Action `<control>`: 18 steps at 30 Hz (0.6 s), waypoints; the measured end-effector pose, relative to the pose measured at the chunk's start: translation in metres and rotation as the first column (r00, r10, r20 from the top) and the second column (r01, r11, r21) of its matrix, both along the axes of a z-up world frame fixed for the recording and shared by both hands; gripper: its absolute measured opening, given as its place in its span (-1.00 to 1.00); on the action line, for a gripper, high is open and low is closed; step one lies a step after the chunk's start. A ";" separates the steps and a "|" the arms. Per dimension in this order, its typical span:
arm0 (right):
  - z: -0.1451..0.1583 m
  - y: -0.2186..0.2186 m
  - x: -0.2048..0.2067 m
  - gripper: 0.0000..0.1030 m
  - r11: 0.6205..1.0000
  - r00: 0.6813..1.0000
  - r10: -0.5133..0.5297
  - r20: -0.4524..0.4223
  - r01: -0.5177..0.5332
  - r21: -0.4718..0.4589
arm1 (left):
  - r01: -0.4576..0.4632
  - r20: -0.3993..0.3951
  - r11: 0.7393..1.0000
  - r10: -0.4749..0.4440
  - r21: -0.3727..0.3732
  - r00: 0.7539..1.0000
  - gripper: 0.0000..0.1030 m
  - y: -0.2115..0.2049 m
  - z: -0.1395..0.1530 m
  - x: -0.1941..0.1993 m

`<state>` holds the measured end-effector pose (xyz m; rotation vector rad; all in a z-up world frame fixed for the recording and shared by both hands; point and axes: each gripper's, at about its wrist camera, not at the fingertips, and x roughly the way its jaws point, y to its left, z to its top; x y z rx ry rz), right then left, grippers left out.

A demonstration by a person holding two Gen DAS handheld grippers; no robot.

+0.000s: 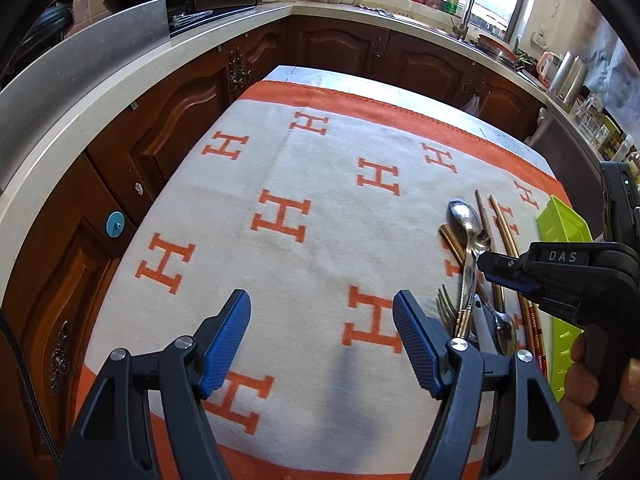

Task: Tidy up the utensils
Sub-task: 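Move both open grippers back over the utensil pile, then grasp a metal spoon by its handle with the right gripper while the left gripper grasps another spoon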

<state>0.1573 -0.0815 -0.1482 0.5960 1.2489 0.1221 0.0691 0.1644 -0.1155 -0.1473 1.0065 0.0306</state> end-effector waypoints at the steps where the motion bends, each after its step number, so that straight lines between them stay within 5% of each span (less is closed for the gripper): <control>1: -0.003 0.001 0.003 -0.75 1.000 1.000 -0.010 -0.004 0.010 -0.005 | -0.002 -0.002 1.000 0.002 -0.003 1.000 0.40 0.002 -0.001 0.000; 18: -0.006 0.007 0.006 -0.94 0.996 0.997 -0.072 0.017 0.073 -0.042 | 0.007 0.005 0.999 -0.007 -0.045 1.000 0.40 0.010 -0.003 0.007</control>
